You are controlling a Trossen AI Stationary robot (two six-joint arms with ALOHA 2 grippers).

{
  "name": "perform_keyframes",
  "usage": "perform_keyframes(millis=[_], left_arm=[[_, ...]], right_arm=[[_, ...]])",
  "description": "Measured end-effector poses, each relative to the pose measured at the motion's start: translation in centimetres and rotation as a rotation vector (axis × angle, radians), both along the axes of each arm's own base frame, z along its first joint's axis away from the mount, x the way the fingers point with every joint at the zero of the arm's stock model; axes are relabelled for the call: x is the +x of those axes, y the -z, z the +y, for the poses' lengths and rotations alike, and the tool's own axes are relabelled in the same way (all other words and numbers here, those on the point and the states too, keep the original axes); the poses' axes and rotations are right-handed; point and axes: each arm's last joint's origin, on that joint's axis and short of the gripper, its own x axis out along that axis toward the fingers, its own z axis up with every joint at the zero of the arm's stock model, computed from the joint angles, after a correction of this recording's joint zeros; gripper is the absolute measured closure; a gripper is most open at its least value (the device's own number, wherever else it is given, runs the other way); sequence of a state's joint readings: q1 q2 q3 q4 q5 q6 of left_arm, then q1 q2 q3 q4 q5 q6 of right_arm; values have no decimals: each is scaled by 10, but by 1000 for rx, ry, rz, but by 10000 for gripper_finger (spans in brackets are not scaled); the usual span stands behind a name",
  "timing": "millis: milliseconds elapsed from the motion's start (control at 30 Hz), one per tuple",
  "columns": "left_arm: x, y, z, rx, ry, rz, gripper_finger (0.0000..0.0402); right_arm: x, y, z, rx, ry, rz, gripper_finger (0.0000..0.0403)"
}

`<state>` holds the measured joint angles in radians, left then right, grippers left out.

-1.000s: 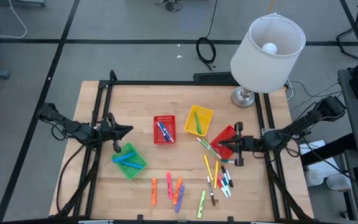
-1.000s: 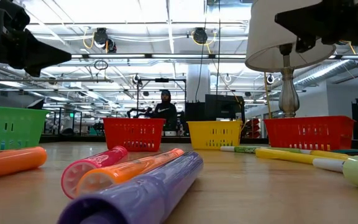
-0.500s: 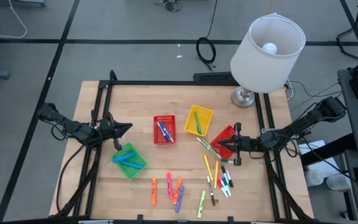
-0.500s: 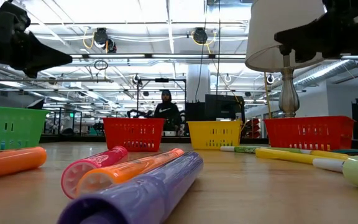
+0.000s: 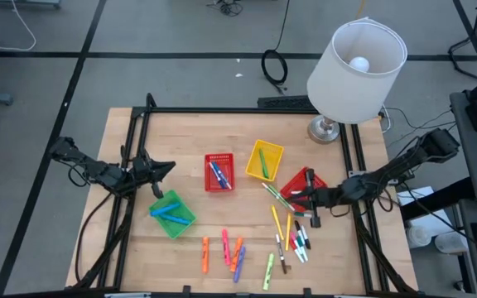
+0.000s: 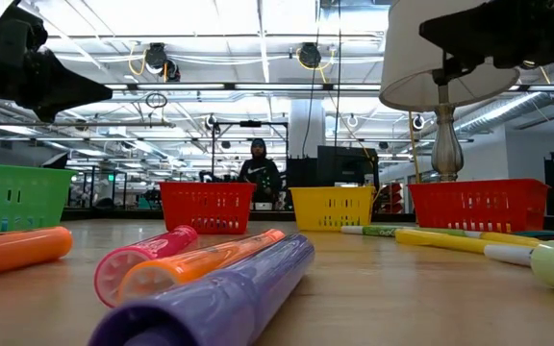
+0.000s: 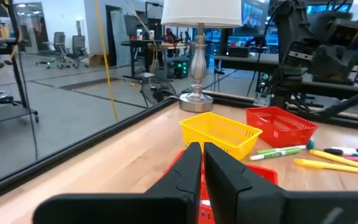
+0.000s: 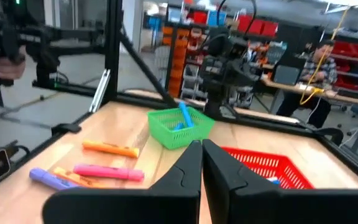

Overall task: Pick & Place Markers
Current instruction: Put the left yellow pen into the yellow bin

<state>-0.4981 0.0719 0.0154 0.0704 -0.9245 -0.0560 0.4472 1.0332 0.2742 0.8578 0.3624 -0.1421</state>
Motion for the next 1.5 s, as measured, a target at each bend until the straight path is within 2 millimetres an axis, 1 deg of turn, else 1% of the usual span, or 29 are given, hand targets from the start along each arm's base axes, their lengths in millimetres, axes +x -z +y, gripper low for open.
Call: perform_keyframes(millis=[333, 500, 567, 700, 800, 867, 967, 1067, 1200, 1300, 1500], left_arm=[[0, 0, 0, -10, -18, -5, 376], [0, 0, 1, -10, -20, -5, 376], [0, 0, 1, -10, -20, -5, 376], [0, 0, 1, -7, -20, -4, 376], [0, 0, 1, -7, -20, -4, 376], [0, 0, 1, -8, -19, -4, 376], [0, 0, 1, -6, -20, -3, 376], [0, 0, 1, -5, -20, -2, 376], [0, 0, 1, -11, -20, -5, 376], [0, 0, 1, -16, -20, -7, 376], [0, 1, 1, -14, -19, -2, 376]], right_arm=[[28, -9, 20, -86, -20, 227, 403], [46, -18, 28, -78, 23, 357, 403], [52, -19, 31, -94, 48, 401, 403], [64, -20, 37, -106, 52, 425, 403], [72, -26, 44, -110, 45, 437, 403], [77, -31, 48, -108, 49, 474, 403], [82, -34, 53, -101, 68, 549, 403], [87, -41, 59, -78, 133, 567, 403], [93, -54, 74, -56, 174, 593, 403], [95, -59, 83, -29, 253, 628, 403], [93, -62, 88, 101, 383, 806, 403]])
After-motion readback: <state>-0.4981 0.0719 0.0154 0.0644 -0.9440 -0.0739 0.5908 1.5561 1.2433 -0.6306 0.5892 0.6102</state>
